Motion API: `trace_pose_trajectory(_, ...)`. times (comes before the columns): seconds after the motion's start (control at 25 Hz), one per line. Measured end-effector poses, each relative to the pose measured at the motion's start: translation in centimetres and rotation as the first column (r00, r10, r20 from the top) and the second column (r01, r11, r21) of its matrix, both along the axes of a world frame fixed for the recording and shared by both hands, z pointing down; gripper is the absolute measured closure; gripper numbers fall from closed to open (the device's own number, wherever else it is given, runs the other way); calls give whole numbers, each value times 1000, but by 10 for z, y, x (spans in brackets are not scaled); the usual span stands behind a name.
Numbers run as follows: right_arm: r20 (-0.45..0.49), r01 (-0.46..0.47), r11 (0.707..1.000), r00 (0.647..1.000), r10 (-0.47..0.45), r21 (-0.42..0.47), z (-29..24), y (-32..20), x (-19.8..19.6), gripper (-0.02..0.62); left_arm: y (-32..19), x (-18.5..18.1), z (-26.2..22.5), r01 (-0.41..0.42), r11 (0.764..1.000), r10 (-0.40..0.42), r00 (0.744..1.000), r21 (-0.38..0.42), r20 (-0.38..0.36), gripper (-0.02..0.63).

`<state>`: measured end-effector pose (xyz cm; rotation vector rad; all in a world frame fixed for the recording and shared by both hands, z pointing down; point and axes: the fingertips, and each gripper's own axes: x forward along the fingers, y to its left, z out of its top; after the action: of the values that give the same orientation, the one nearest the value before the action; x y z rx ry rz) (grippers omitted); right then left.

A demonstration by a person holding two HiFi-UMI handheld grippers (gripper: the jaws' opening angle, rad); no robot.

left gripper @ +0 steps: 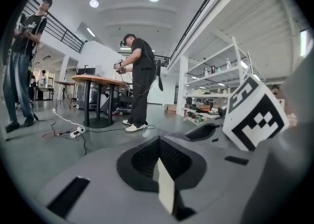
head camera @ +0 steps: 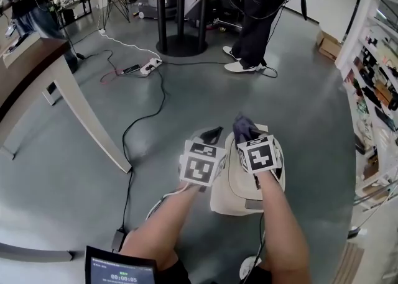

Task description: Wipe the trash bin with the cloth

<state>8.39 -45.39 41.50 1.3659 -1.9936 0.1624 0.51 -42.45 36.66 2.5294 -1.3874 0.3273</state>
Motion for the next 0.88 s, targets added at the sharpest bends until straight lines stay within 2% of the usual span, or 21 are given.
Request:
trace_pose_trajectory(0.12,-16,3,997,1000,-4,-73,7,-5,2,526,-2,-4,-2,2,1000,-2,1000,-5,-16,606)
trace_pose_trajectory(0.44,-51,7,974,998,-19,-227,16,-17,10,526,0,-17,-3,7,1000,-7,1000,17,0,606)
trace_pose_trajectory(0.6,-56,-13,971,998,-1,-240,17,-22,19,526,-1,-21,-3,7,1000,-7,1000,-1,-19,606)
trace_pose_trajectory(0.88,-75,-50,972,997,34,-229,19,-23,43,526,3,-7,-2,-23,1000,23,1000,0,-3,606)
